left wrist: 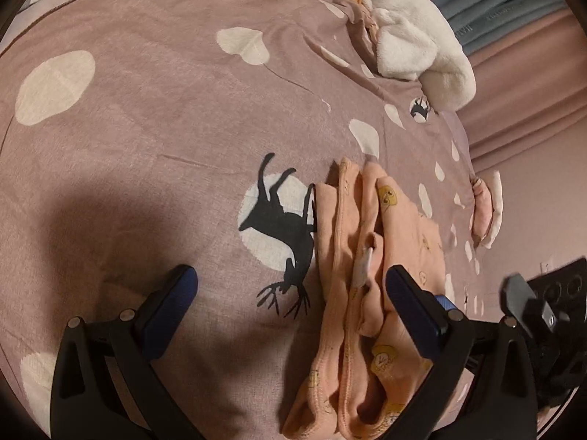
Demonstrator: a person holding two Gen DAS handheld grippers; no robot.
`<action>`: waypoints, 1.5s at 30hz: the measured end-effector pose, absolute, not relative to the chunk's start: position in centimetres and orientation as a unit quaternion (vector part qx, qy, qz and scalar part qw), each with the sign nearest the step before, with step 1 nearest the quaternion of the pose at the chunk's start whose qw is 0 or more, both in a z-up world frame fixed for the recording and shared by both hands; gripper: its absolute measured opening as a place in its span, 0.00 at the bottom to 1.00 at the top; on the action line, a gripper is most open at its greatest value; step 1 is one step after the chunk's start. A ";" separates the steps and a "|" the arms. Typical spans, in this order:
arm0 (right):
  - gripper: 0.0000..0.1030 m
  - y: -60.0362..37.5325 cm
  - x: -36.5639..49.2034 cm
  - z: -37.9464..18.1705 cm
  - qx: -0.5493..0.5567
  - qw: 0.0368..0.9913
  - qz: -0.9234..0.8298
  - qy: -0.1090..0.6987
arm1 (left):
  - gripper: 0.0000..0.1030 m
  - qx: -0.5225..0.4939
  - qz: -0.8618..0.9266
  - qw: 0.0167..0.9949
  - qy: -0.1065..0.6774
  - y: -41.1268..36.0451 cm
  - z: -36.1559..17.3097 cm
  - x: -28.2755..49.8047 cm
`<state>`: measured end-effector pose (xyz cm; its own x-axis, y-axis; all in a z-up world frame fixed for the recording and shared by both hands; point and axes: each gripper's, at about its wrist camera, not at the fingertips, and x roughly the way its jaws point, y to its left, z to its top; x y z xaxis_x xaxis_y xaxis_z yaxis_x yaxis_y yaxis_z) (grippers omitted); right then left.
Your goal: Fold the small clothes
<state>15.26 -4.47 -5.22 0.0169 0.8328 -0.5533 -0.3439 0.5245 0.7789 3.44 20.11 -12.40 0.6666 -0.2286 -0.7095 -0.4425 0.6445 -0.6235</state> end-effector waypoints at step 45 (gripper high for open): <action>0.75 -16.9 18.7 -9.9 0.206 0.732 0.309 0.572 | 0.99 -0.484 -0.136 0.744 0.440 18.0 -14.8 4.6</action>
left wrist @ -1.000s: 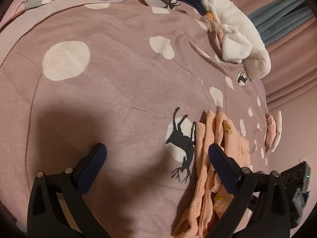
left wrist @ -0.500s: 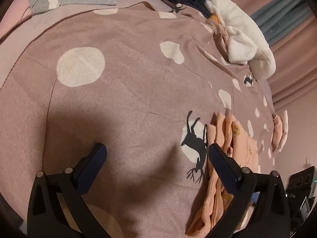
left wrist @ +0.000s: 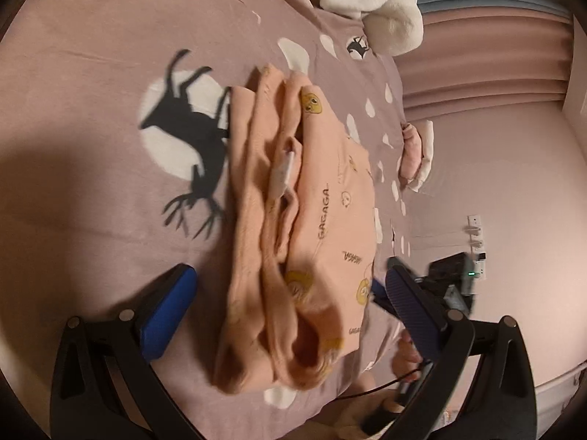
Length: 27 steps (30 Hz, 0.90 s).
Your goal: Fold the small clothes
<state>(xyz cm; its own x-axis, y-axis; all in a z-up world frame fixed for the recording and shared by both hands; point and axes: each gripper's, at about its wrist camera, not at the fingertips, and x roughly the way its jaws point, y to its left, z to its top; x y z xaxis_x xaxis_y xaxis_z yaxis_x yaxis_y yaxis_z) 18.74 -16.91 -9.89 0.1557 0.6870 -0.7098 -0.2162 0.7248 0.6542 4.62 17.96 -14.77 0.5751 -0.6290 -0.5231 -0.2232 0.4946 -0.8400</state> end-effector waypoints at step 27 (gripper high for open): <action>0.34 -12.3 21.0 -12.2 0.189 0.700 0.432 0.536 | 0.39 -0.388 -0.147 0.781 0.466 12.3 -15.2 10.2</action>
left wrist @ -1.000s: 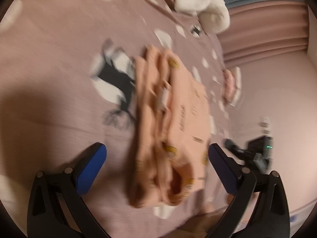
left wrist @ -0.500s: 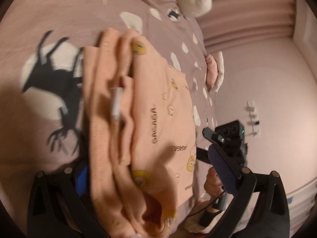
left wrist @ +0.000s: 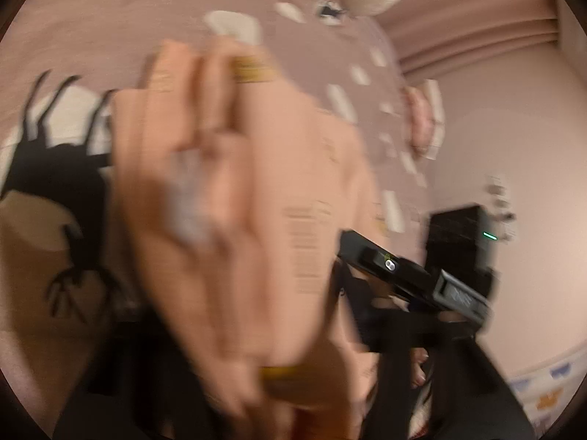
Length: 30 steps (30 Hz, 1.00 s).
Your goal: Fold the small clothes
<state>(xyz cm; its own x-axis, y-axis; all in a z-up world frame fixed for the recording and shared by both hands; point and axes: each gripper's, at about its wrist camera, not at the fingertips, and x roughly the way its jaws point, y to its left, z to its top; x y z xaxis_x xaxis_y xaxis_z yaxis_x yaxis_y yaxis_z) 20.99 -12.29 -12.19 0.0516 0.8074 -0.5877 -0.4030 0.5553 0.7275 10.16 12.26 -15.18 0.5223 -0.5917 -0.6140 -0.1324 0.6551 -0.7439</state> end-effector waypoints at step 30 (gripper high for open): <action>0.26 -17.1 16.7 -3.2 0.126 0.778 0.422 0.449 | 0.29 -0.265 -0.121 0.887 0.359 4.1 -7.1 5.1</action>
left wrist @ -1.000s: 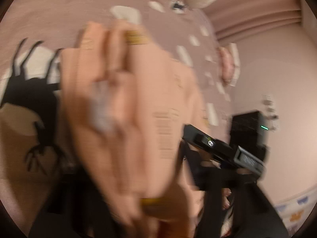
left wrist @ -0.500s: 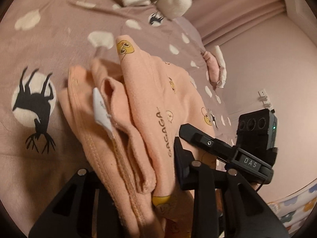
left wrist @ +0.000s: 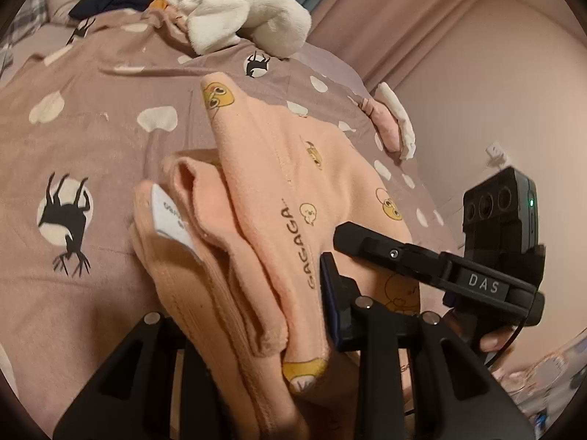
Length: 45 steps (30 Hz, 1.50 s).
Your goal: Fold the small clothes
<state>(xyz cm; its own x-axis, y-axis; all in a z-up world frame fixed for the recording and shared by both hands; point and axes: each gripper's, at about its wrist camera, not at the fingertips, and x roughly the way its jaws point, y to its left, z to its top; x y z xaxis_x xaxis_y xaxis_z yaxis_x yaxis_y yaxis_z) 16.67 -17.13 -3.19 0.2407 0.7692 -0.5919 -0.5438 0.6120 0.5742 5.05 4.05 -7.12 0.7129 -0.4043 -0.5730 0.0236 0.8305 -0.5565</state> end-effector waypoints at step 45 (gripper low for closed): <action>0.71 -18.3 19.0 -6.2 0.052 0.821 0.283 0.493 | 0.86 -0.191 0.035 0.864 0.465 5.6 -10.7 9.0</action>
